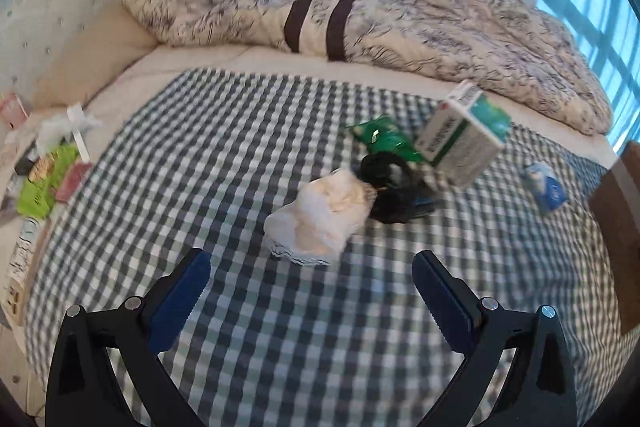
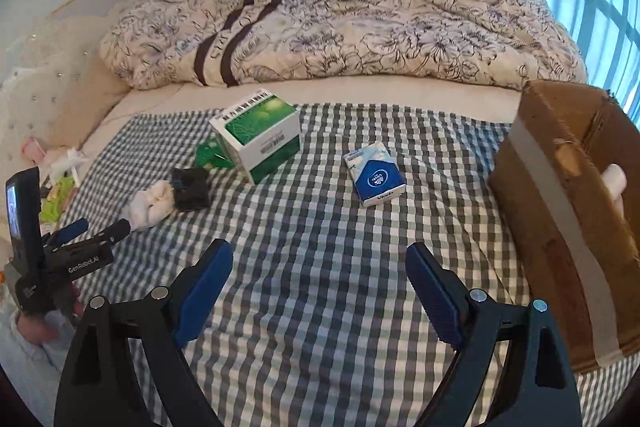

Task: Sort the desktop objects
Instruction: 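Grasp the white lace cloth with the left tool while the right tool grasps the blue Vinda tissue pack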

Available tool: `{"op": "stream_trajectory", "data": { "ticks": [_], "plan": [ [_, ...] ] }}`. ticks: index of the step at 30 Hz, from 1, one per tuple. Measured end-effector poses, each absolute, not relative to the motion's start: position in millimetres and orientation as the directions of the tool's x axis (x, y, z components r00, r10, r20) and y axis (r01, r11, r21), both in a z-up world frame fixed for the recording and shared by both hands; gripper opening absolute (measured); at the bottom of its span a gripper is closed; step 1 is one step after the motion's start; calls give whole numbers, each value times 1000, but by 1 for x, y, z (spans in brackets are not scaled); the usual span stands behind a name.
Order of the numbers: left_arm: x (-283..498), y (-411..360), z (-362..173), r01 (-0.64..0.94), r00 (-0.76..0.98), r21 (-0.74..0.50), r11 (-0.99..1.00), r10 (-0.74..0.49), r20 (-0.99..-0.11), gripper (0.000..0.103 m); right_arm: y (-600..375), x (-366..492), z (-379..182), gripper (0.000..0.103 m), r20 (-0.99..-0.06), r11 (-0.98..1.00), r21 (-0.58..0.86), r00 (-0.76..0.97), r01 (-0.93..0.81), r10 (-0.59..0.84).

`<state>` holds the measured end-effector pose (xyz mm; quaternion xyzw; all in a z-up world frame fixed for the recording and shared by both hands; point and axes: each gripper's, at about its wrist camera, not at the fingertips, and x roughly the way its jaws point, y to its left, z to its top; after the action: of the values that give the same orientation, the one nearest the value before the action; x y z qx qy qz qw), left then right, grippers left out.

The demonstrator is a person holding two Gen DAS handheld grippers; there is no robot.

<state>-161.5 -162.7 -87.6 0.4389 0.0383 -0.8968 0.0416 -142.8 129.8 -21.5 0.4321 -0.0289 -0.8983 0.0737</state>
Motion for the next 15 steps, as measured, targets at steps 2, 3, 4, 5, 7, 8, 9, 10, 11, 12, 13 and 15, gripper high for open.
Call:
{"op": "stream_trajectory", "data": {
  "ticks": [2,3,4,5,7,8,9,10,11,12,13,15],
  "plan": [
    [-171,-161,-98,96,-602,-30,-995,-34,-798,103,134,-154,-31,88,-779,-985,138,-604,99,-170],
    [-175,-160,-101,89,-600,-25,-996,-33,-799,103,136,-159,-34,88,-781,-984,147,-599,96,-176],
    [-178,-158,-103,80,-601,-22,-997,-31,-799,103,139,-165,-39,88,-785,-984,156,-593,91,-180],
    [-183,-156,-107,66,-601,-19,-998,-25,-799,103,141,-173,-44,88,-791,-984,158,-585,85,-178],
    [-193,-152,-114,38,-592,-9,-999,-15,-806,103,145,-188,-54,88,-805,-986,152,-569,74,-167],
    [-198,-151,-119,27,-584,-2,-1000,-15,-811,103,148,-196,-60,88,-814,-986,151,-557,72,-165],
    [-204,-150,-123,24,-577,4,-1000,-17,-816,103,149,-202,-63,88,-818,-986,149,-550,76,-166],
    [-208,-149,-127,23,-570,10,-1000,-21,-822,103,149,-209,-67,88,-823,-987,136,-545,85,-161],
    [-213,-149,-133,24,-559,18,-1000,-28,-828,103,147,-216,-71,88,-827,-990,104,-545,94,-139],
    [-218,-150,-138,28,-550,28,-999,-39,-835,103,145,-222,-74,88,-829,-992,71,-548,100,-114],
    [-222,-151,-142,32,-545,34,-999,-46,-837,103,143,-230,-77,88,-830,-994,27,-552,108,-83],
    [-231,-154,-150,44,-536,32,-999,-51,-842,103,139,-244,-84,88,-833,-993,-38,-553,115,-32]
  ]
}}
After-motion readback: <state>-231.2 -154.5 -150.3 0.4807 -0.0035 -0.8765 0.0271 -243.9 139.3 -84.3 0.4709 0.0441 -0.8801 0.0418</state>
